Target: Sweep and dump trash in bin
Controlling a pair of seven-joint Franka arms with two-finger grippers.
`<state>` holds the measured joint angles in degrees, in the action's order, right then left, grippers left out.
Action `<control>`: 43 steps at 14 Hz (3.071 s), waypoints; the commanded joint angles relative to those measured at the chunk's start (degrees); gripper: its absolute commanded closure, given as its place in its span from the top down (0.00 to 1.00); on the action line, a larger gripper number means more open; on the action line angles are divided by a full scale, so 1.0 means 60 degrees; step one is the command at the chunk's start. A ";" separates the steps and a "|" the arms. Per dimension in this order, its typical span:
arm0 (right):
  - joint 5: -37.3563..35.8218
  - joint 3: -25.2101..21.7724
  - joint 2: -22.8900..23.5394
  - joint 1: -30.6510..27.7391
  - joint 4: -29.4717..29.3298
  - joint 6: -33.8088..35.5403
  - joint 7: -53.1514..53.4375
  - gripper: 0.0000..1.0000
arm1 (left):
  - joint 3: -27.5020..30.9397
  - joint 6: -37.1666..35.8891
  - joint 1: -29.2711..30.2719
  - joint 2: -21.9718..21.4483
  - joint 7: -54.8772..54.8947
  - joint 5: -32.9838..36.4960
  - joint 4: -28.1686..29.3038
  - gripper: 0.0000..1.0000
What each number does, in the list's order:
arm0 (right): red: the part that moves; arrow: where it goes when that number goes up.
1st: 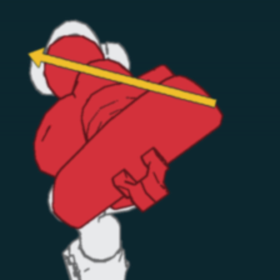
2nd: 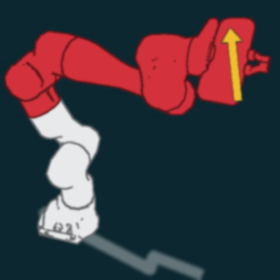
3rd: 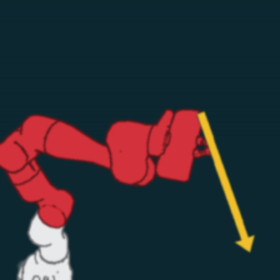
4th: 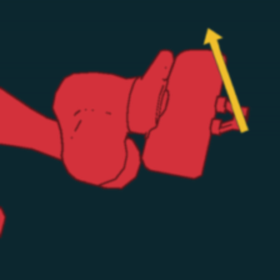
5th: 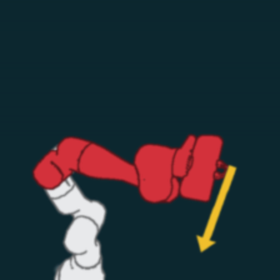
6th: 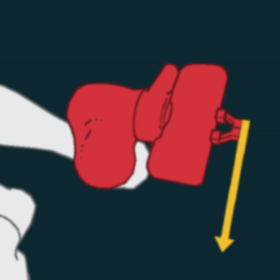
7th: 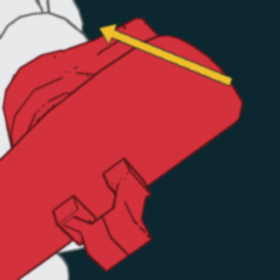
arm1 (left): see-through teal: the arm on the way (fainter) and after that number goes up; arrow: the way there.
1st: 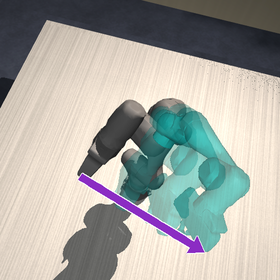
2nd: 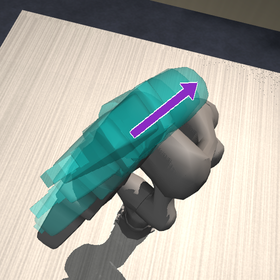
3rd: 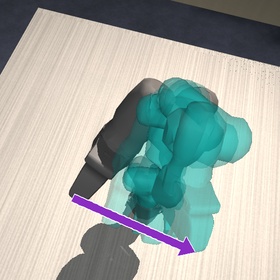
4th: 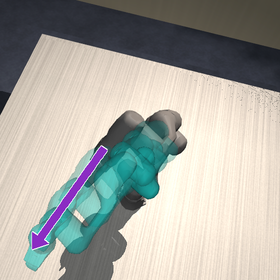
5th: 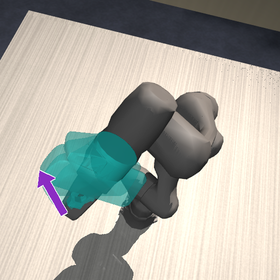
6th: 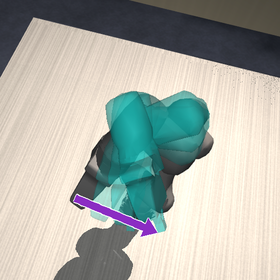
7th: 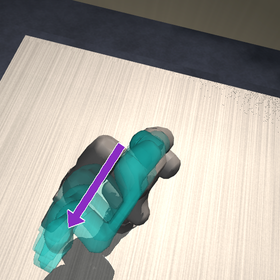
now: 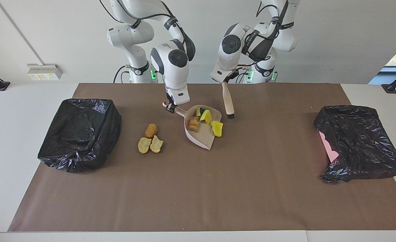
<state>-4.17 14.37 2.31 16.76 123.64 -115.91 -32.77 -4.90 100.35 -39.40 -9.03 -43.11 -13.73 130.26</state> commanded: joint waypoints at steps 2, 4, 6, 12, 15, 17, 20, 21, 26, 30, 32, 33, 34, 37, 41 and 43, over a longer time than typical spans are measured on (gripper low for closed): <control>-0.0199 0.0021 0.0054 -0.0069 0.0033 -0.0193 -0.0337 0.00 | -0.0004 0.0207 0.0063 -0.0458 -0.0095 -0.0129 0.0452 0.00; -0.0068 0.0021 -0.0019 -0.0215 -0.0083 -0.0135 -0.0367 0.00 | -0.0004 0.0689 0.0223 -0.0459 0.0051 -0.0129 0.0598 0.00; 0.0369 0.0007 -0.0151 -0.0770 -0.0477 -0.0004 -0.0892 0.00 | -0.0004 0.0794 0.0239 -0.0458 0.0052 -0.0129 0.0614 0.00; 0.1354 -0.0037 -0.0517 -0.1344 -0.0553 0.0085 -0.2168 0.00 | -0.0004 0.1012 0.0355 -0.0532 0.0139 -0.0129 0.0906 0.00; 0.1136 -0.0081 -0.0591 -0.1723 -0.0421 0.0143 -0.3383 0.00 | -0.0004 0.1891 0.0954 -0.0488 0.1467 -0.0129 0.1375 0.00; 0.0828 -0.0081 -0.0591 -0.1915 -0.0421 0.0275 -0.4363 0.00 | -0.0019 0.1951 0.1205 -0.0415 0.2013 -0.0144 0.1376 0.00; 0.0083 -0.0067 -0.0240 -0.1551 -0.0479 0.0290 -0.4353 0.00 | -0.0019 0.2738 0.1191 0.0329 0.2306 -0.0144 0.1376 0.00; -0.0167 -0.0067 -0.0225 -0.1462 -0.0494 0.0305 -0.4338 0.00 | -0.0019 0.2960 0.1191 0.0536 0.2554 -0.0158 0.1376 0.00; -0.0228 -0.0037 0.0244 -0.1066 -0.0465 0.0130 -0.3490 0.00 | -0.0019 0.3006 0.1279 0.0654 0.4428 -0.0568 0.1230 0.00; -0.0213 -0.0037 0.0215 -0.1036 -0.0391 0.0026 -0.3299 0.00 | -0.0033 0.3078 0.1148 0.1062 0.4782 -0.0787 0.1097 0.00; -0.0213 -0.0037 0.0215 -0.1022 -0.0391 0.0041 -0.3094 0.00 | -0.0092 0.3328 0.0915 0.1211 0.4783 -0.1312 0.1010 0.00; -0.0213 -0.0037 0.0215 -0.1022 -0.0391 0.0041 -0.3050 0.00 | -0.0092 0.3284 0.0826 0.1255 0.4812 -0.1591 0.0806 0.00; -0.0184 -0.0037 0.0215 -0.1022 -0.0391 0.0041 -0.3035 0.00 | -0.0179 0.3299 0.0622 0.1473 0.4827 -0.1753 0.0485 0.00; -0.0140 -0.0037 0.0200 -0.1007 -0.0391 0.0041 -0.2918 0.00 | -0.0238 0.3153 0.0268 0.1608 0.4769 -0.2282 -0.0410 0.00; -0.0140 -0.0037 0.0200 -0.0992 -0.0391 0.0041 -0.2829 0.00 | -0.0268 0.2172 0.0327 0.1154 0.4623 -0.2297 -0.0661 0.00; -0.0140 -0.0037 0.0215 -0.0992 -0.0406 0.0084 -0.2815 0.00 | -0.0181 0.1529 0.0385 0.0847 0.4622 -0.2181 -0.0661 0.00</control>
<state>-4.13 13.85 4.11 10.92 120.93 -114.97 -51.08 -6.76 113.52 -37.28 -1.49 -15.07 -26.44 126.46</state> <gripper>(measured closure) 0.674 0.736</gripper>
